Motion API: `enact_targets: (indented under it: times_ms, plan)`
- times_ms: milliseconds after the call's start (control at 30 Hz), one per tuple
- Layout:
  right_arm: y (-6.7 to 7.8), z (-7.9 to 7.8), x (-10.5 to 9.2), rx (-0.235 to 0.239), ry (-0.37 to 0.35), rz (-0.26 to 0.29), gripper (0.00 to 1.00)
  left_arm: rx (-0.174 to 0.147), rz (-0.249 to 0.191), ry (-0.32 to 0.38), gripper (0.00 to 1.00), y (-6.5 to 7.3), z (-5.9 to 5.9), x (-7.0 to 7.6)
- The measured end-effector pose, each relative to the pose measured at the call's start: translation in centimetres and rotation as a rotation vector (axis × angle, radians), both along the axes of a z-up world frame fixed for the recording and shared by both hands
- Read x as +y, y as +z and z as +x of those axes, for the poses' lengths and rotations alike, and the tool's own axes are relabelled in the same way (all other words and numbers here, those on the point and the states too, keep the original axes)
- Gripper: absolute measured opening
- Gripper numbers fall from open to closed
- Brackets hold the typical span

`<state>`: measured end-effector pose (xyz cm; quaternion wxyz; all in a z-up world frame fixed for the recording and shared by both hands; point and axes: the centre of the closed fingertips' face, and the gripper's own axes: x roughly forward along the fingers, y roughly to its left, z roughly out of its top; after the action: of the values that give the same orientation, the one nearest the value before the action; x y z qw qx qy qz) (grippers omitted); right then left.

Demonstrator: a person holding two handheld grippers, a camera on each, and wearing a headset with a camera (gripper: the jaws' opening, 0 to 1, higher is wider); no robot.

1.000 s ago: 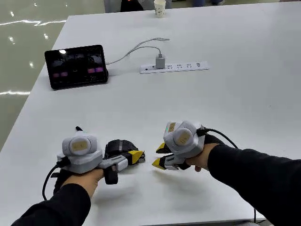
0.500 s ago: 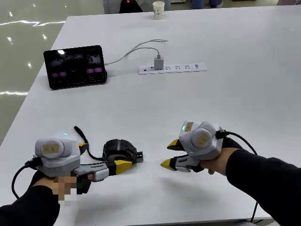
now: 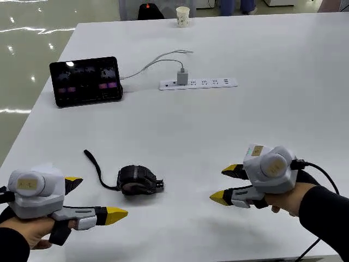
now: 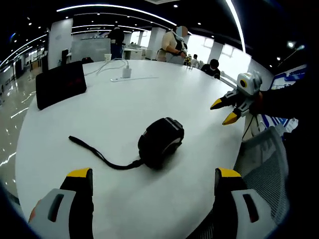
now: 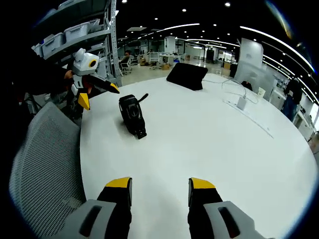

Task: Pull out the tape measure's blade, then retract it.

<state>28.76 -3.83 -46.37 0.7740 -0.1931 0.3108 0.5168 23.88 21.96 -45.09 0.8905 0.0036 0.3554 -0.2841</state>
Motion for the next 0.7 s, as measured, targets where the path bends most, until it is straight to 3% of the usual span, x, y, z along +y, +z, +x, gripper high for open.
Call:
enact_targets:
  times_ms: [167,400,500,700]
  plan:
    - [0.6,0.2,-2.7,-0.002,-0.039,0.007,0.49,-0.006,0.032,-0.017,0.99,0.6,-0.3,1.2]
    - [1.1,0.2,-6.0,-0.013,-0.065,0.030,0.62,-0.026,0.022,-0.014,0.99,1.8,-0.6,2.5]
    - [1.5,-0.1,-7.3,-0.006,-0.089,0.029,0.68,-0.036,0.040,-0.032,0.99,2.4,-0.9,2.8]
    - [2.0,-1.1,-9.4,-0.005,-0.101,0.024,0.83,-0.022,0.071,-0.062,0.99,2.4,-1.6,3.4]
